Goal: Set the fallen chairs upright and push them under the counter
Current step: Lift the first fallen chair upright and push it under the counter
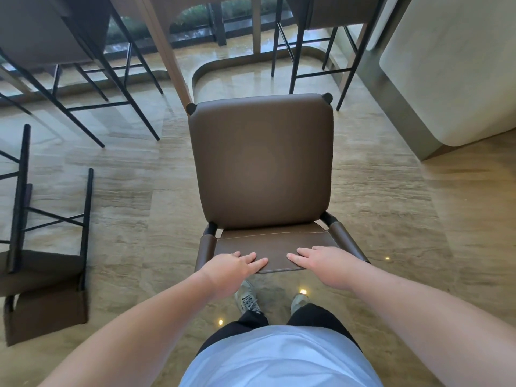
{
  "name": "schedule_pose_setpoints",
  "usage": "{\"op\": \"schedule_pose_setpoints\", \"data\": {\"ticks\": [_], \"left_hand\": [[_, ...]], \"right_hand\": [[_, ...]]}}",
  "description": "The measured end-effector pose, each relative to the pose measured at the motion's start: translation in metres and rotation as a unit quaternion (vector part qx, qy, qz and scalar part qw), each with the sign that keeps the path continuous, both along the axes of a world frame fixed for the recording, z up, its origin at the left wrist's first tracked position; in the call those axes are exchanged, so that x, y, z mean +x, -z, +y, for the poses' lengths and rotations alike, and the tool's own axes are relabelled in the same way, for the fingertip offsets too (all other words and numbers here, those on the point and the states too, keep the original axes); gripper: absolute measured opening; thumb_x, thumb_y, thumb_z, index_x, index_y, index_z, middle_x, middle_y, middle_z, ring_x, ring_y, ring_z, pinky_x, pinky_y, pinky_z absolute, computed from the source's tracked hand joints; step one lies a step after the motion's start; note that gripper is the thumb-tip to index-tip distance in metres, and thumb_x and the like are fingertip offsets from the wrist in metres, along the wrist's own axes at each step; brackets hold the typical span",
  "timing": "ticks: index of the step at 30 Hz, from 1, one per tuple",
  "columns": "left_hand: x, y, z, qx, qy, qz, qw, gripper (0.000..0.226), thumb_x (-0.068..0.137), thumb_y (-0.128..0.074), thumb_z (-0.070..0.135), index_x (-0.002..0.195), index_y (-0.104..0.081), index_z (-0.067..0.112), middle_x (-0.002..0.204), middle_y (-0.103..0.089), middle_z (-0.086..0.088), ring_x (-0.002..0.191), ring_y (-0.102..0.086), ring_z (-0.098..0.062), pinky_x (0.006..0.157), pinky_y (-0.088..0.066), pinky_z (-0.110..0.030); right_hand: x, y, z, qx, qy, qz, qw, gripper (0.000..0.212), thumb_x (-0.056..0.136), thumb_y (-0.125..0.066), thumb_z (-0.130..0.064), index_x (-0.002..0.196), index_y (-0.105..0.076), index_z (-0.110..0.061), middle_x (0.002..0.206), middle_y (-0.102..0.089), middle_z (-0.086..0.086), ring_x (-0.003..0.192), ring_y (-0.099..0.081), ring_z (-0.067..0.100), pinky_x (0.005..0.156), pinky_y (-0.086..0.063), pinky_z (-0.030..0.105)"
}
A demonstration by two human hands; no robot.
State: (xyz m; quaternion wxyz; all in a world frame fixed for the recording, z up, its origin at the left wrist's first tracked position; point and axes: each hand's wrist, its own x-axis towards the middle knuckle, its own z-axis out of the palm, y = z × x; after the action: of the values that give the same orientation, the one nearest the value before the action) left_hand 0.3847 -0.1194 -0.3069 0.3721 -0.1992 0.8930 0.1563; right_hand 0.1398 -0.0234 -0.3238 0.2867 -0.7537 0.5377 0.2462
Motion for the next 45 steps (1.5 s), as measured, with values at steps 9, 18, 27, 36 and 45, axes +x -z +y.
{"op": "schedule_pose_setpoints", "data": {"ticks": [9, 18, 27, 36, 45], "left_hand": [[-0.030, -0.011, -0.005, -0.088, -0.044, 0.072, 0.993, 0.087, 0.092, -0.042, 0.003, 0.156, 0.008, 0.035, 0.166, -0.009, 0.008, 0.150, -0.019, -0.022, 0.111, -0.037, -0.035], [-0.029, -0.040, -0.085, -0.313, -0.078, 0.231, 0.918, 0.076, 0.089, -0.064, 0.032, 0.154, -0.027, 0.028, 0.160, -0.027, -0.015, 0.147, -0.025, -0.037, 0.112, -0.026, -0.063], [-0.046, -0.058, -0.167, -0.339, -0.090, 0.213, 0.912, 0.087, 0.083, -0.047, 0.061, 0.157, -0.012, 0.031, 0.165, -0.012, -0.012, 0.152, -0.010, -0.032, 0.115, -0.014, -0.064], [-0.074, -0.082, -0.289, -0.334, -0.114, 0.242, 0.904, 0.098, 0.078, -0.039, 0.074, 0.154, 0.012, 0.039, 0.166, 0.009, -0.004, 0.152, 0.010, -0.025, 0.118, -0.002, -0.063], [-0.098, -0.090, -0.394, -0.311, -0.102, 0.252, 0.911, 0.096, 0.079, -0.033, 0.079, 0.149, 0.022, 0.045, 0.162, 0.022, 0.003, 0.150, 0.019, -0.021, 0.118, 0.001, -0.064]], "right_hand": [[-0.058, -0.031, -0.029, -0.064, -0.028, -0.003, 0.998, 0.092, 0.081, -0.033, 0.012, 0.155, -0.003, -0.034, 0.154, -0.033, -0.001, 0.113, -0.053, 0.028, 0.065, -0.039, 0.033], [-0.104, -0.050, -0.088, -0.284, -0.042, 0.051, 0.956, 0.075, 0.097, -0.037, -0.010, 0.156, 0.004, -0.034, 0.163, -0.014, 0.011, 0.146, -0.021, 0.032, 0.115, -0.025, 0.044], [-0.122, -0.071, -0.163, -0.403, 0.032, -0.009, 0.915, 0.076, 0.083, -0.059, -0.050, 0.151, -0.034, -0.026, 0.158, -0.031, 0.013, 0.144, -0.031, 0.032, 0.114, -0.021, 0.062], [-0.152, -0.093, -0.285, -0.419, 0.027, 0.022, 0.907, 0.082, 0.080, -0.040, -0.063, 0.153, -0.024, -0.027, 0.162, -0.020, 0.009, 0.148, -0.021, 0.028, 0.115, -0.011, 0.063], [-0.175, -0.104, -0.387, -0.407, 0.043, 0.031, 0.912, 0.083, 0.081, -0.036, -0.065, 0.154, -0.015, -0.031, 0.164, -0.010, 0.007, 0.150, -0.012, 0.025, 0.118, -0.008, 0.060]]}}
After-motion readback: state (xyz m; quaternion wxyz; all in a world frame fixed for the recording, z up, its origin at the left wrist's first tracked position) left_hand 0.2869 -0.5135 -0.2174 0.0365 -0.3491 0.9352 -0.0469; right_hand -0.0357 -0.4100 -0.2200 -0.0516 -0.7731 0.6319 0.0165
